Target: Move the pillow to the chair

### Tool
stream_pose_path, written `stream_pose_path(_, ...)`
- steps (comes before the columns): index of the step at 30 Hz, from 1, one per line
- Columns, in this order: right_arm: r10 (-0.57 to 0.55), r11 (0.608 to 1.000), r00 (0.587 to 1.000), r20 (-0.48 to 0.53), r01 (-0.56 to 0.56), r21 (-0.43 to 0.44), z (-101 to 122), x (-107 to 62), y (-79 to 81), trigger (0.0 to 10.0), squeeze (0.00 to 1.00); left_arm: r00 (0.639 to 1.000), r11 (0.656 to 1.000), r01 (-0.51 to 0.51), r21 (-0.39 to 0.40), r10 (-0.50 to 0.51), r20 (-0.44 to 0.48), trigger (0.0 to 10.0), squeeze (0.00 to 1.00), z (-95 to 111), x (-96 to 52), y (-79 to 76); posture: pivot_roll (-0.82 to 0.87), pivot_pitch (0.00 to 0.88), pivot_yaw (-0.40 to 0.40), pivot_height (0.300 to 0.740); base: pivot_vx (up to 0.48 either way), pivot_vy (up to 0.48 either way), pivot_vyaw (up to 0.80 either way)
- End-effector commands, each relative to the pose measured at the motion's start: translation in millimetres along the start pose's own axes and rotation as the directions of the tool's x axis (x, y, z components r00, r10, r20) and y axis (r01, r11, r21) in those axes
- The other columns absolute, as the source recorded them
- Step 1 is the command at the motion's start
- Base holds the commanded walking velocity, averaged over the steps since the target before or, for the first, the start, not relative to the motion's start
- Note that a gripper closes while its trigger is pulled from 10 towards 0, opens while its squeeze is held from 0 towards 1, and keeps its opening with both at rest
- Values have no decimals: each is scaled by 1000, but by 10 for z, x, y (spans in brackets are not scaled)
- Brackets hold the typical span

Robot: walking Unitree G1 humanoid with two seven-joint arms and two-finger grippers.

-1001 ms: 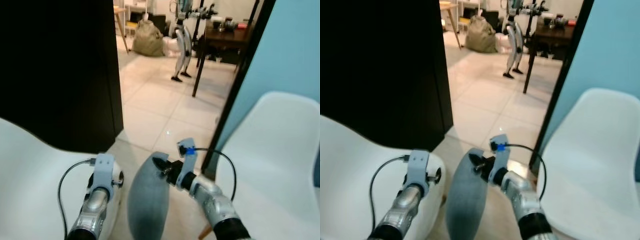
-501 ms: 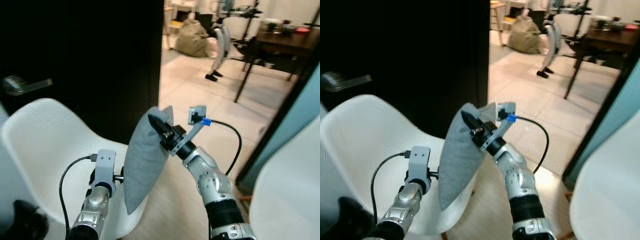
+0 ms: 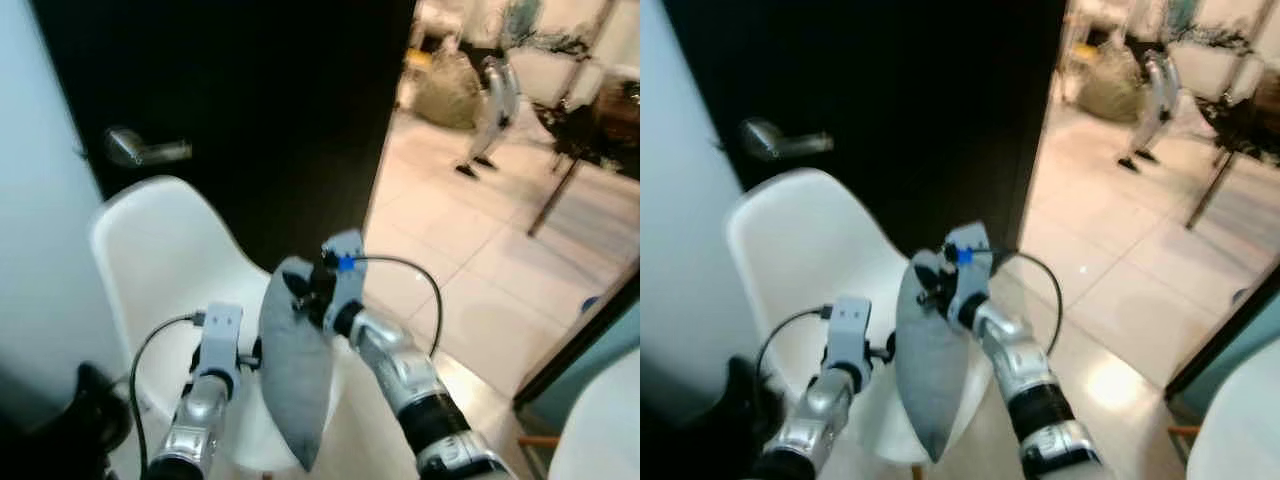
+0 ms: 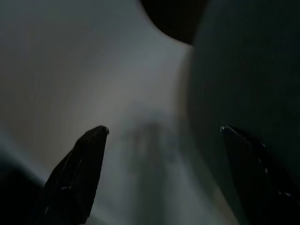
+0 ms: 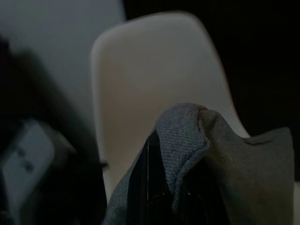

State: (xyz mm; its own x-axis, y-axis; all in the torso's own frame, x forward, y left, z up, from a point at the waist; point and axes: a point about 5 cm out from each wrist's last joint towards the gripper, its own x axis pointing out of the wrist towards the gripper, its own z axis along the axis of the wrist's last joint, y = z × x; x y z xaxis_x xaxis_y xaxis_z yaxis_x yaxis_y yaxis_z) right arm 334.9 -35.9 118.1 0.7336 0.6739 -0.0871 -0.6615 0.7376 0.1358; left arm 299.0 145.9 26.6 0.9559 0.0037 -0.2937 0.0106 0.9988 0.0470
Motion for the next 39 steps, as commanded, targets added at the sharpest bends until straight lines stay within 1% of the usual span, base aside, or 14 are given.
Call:
stream_pose_path(1,-60,996,997,-41,57,-62,-56,6,-63,10000,0,1000,1000,3,-11,-3,-8,10000,0,-28,-20,-37,25,0,-91,740,0,0,0)
stream_pose_path(4,-68,990,995,-72,59,-129,-103,13,-73,10000,0,1000,1000,2,-13,-2,-7,10000,0,-28,-27,-41,28,0,-96,740,0,0,0)
stream_pose_path(10,-25,986,994,-107,7,-164,-177,27,-26,10000,0,1000,1000,0,-19,0,-9,10000,0,-32,-34,-50,27,0,-95,740,0,0,0)
stream_pose_path(13,10,975,971,-239,-63,-212,-446,7,71,10000,0,1000,1000,0,-23,0,-7,10000,0,-25,-37,-66,34,5,-94,740,0,0,0)
stream_pose_path(14,10,975,971,-239,-63,-212,-446,7,71,10000,0,1000,1000,0,-23,0,-7,10000,0,-25,-37,-66,34,5,-94,740,0,0,0)
stream_pose_path(15,14,973,964,-265,-75,-219,-509,-2,92,10000,0,1000,1000,0,-24,0,-6,10000,0,-23,-38,-68,35,7,-95,740,0,0,0)
stream_pose_path(16,21,975,959,-283,-82,-208,-567,-6,119,10000,0,1000,1000,0,-25,0,-6,10000,0,-23,-42,-66,38,11,-94,740,0,0,0)
stream_pose_path(19,21,975,956,-293,-85,-206,-606,-8,136,10000,0,1000,1000,-1,-25,1,-5,10000,0,-23,-46,-65,41,12,-94,740,0,0,0)
stream_pose_path(20,21,980,957,-289,-77,-182,-621,-2,146,10000,0,1000,1000,-3,-25,2,-6,10000,0,-25,-51,-61,48,18,-97,740,0,0,0)
stream_pose_path(23,11,992,968,-251,-42,-119,-574,32,127,10000,0,1000,1000,-9,-25,9,-7,10000,0,-33,-68,-43,53,23,-92,740,0,0,0)
stream_pose_path(28,11,995,974,-226,-34,-98,-539,51,115,10000,0,1000,1000,-10,-25,10,-8,10000,0,-33,-77,-40,53,22,-92,740,0,0,0)
stream_pose_path(30,29,997,976,-218,-45,-68,-525,69,134,10000,0,1000,1000,-6,-25,6,-8,10000,0,-23,-72,-46,51,21,-88,740,0,0,0)
stream_pose_path(35,98,995,986,-133,-93,48,-434,95,172,10000,0,1000,1000,2,-27,-2,1,10000,0,26,-51,-74,51,17,-83,740,0,0,151)
stream_pose_path(39,85,996,987,-133,-81,38,-421,106,157,10000,0,1000,1000,5,-28,-5,3,10000,0,43,-44,-79,52,14,-79,740,0,0,756)
